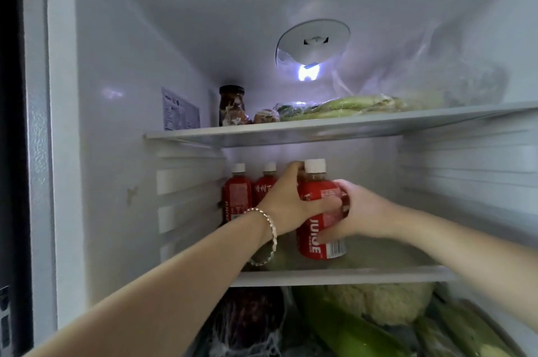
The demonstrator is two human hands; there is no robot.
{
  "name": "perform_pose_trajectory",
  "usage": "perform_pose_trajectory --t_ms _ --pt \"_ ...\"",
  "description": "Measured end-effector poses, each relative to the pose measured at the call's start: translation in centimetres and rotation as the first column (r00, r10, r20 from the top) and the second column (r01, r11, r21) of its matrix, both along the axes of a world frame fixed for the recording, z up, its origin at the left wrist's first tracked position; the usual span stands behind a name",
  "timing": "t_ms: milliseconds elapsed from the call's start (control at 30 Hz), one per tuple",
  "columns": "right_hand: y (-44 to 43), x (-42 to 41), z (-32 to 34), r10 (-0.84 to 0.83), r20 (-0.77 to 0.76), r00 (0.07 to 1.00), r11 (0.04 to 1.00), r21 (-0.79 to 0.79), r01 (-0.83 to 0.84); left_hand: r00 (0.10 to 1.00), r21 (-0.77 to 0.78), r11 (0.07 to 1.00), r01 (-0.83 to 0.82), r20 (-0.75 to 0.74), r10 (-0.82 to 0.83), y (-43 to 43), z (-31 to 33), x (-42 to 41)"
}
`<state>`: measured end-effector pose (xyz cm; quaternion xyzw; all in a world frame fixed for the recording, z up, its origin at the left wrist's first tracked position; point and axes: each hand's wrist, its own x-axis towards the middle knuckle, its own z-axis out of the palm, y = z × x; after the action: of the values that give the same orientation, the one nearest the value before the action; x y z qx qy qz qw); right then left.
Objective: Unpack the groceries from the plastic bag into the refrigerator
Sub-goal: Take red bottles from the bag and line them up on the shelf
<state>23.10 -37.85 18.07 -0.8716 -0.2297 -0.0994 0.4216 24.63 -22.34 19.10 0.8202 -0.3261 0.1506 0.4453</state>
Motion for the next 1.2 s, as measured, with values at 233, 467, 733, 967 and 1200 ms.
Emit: perform_pose_trajectory --t_ms 233,467,733,967,1200 --pt "-4.0 3.6 -0.1 -0.533 -0.027 0.846 0.843 -0.108 0.527 0.921 0.569 0.743 -0.352 0.352 0.167 0.5 -0.1 5.5" --pt "-1.2 9.9 -0.1 -0.633 -0.128 0.763 0.774 -0.086 0.627 0.882 0.615 0.649 -0.447 0.185 0.433 3.1 -1.8 9.7" --pt "0.3 12.6 -0.9 -0.657 -0.104 0.747 0.754 -0.1 0.649 0.891 0.555 0.706 -0.441 0.178 0.417 3.8 -2.5 10.6" --pt "0.8 12.5 -0.8 -0.72 -0.137 0.681 0.694 -0.15 0.704 0.905 0.494 0.763 -0.417 0.148 0.399 3.7 -2.7 10.7" --pt "1.4 7.9 0.8 -0.585 -0.143 0.798 0.79 -0.322 0.521 0.906 0.467 0.782 -0.412 0.116 0.408 3.5 -3.0 11.2"
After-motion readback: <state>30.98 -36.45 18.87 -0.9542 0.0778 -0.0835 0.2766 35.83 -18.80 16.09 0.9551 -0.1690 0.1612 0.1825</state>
